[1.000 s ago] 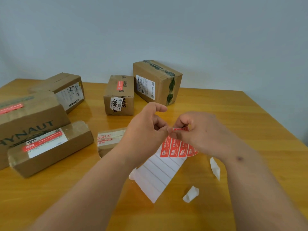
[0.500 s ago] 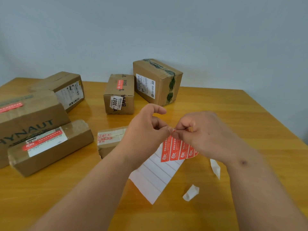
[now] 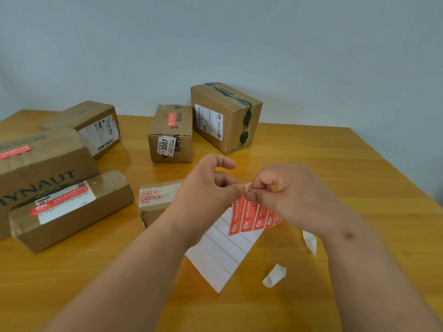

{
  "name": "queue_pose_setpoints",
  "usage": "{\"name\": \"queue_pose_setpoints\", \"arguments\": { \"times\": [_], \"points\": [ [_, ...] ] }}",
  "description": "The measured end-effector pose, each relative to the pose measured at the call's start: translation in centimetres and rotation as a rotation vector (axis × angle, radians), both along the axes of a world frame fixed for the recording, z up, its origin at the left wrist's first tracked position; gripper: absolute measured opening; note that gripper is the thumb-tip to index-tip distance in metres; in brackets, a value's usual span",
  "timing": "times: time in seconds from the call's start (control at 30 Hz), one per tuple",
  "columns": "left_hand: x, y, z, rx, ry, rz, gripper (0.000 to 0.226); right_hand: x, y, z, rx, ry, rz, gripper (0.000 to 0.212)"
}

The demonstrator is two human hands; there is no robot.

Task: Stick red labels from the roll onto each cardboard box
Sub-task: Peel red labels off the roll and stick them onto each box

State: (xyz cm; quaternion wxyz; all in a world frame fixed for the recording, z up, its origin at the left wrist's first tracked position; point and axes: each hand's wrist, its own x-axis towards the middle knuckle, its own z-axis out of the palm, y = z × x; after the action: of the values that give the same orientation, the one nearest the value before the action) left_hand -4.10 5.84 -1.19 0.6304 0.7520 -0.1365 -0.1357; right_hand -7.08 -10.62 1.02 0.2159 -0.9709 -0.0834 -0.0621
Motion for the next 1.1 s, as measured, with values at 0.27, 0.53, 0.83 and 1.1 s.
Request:
{"name": "queue_pose_setpoints", "arguments": {
  "times": [0.27, 0.53, 0.83, 1.1],
  "points": [
    [0.16, 0.00, -0.22, -0.026, 0.038, 0.016, 0.026, -0.30, -0.23, 0.19, 0.092, 0.102, -0.053, 0.017],
    [0.12, 0.49, -0.12, -0.082, 0.083, -0.010, 0.039, -0.34, -0.18, 0.04, 0.136, 0.119, -0.096, 0.017],
    [0.08, -0.01, -0.51, -0.098, 0.093, 0.072, 0.035, -0.15, 0.18, -0.02, 0.064, 0.118, -0.106, 0.023],
    [0.23, 0.00, -0.51, -0.147, 0.177, 0.086, 0.054, -0.27, -0.06, -0.06, 0.128, 0.084, -0.086, 0.023]
  ]
}}
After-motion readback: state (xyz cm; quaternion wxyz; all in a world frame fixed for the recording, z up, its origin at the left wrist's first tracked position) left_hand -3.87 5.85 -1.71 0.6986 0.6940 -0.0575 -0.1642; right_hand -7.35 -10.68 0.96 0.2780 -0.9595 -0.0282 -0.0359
